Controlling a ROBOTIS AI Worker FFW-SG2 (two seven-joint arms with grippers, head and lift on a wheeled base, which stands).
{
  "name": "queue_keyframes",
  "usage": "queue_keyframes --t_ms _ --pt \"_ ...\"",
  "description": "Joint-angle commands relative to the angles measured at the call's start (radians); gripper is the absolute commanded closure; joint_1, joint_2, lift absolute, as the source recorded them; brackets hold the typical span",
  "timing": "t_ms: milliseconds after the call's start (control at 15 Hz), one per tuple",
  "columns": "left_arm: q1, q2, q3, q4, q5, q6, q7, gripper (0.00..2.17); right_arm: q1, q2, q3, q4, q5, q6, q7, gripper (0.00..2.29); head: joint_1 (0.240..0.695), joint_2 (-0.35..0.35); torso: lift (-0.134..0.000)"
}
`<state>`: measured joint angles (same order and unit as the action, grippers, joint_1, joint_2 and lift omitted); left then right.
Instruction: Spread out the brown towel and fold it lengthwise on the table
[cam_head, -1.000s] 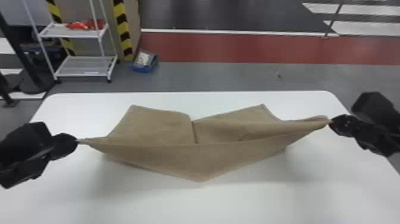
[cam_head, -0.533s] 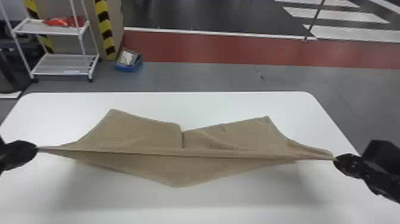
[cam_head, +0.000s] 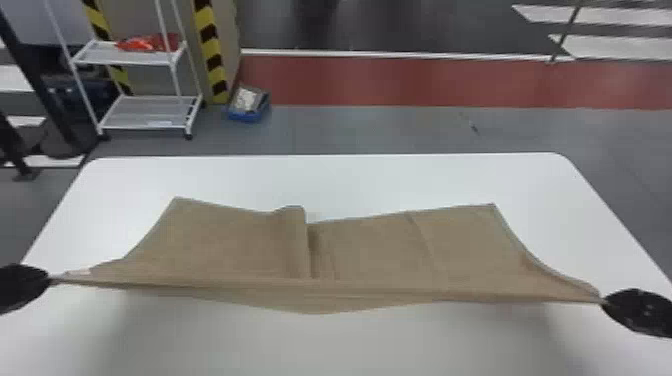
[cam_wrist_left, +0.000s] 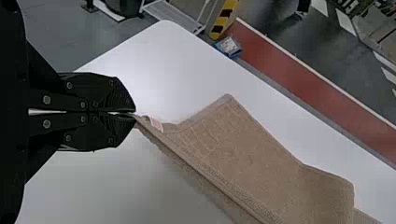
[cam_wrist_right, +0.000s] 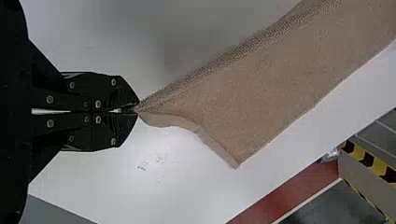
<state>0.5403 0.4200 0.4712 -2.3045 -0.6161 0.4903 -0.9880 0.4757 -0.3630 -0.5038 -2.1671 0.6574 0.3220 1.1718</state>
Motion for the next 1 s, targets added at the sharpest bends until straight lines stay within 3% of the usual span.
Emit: queue_keyframes --t_ms 0,267,467,667,933 --pt "0.021 -0.007 0.026 -0.007 -0.004 0.000 -0.028 1.82 0.020 -0.001 -0.016 -0.040 -0.021 0.006 0.046 1.56 0.695 0.002 -0.125" --pt "0.023 -0.006 0.018 -0.006 -0.028 0.000 -0.078 1.82 0.032 -0.005 -0.073 -0.048 -0.041 0.006 0.088 1.56 0.695 0.027 -0.125" --pt "0.003 -0.003 0.027 -0.019 -0.042 0.009 -0.218 1.82 0.035 0.006 -0.145 -0.062 -0.050 0.003 0.170 1.56 0.695 -0.009 -0.125" --pt "0.007 0.009 0.047 -0.019 -0.070 0.018 -0.255 1.82 0.038 0.006 -0.163 -0.054 -0.050 -0.001 0.180 1.55 0.695 -0.049 -0.125" --pt "-0.003 0.005 0.063 -0.079 -0.077 0.064 -0.336 1.82 0.012 0.006 -0.176 -0.069 -0.047 -0.056 0.195 1.55 0.695 -0.041 -0.125"
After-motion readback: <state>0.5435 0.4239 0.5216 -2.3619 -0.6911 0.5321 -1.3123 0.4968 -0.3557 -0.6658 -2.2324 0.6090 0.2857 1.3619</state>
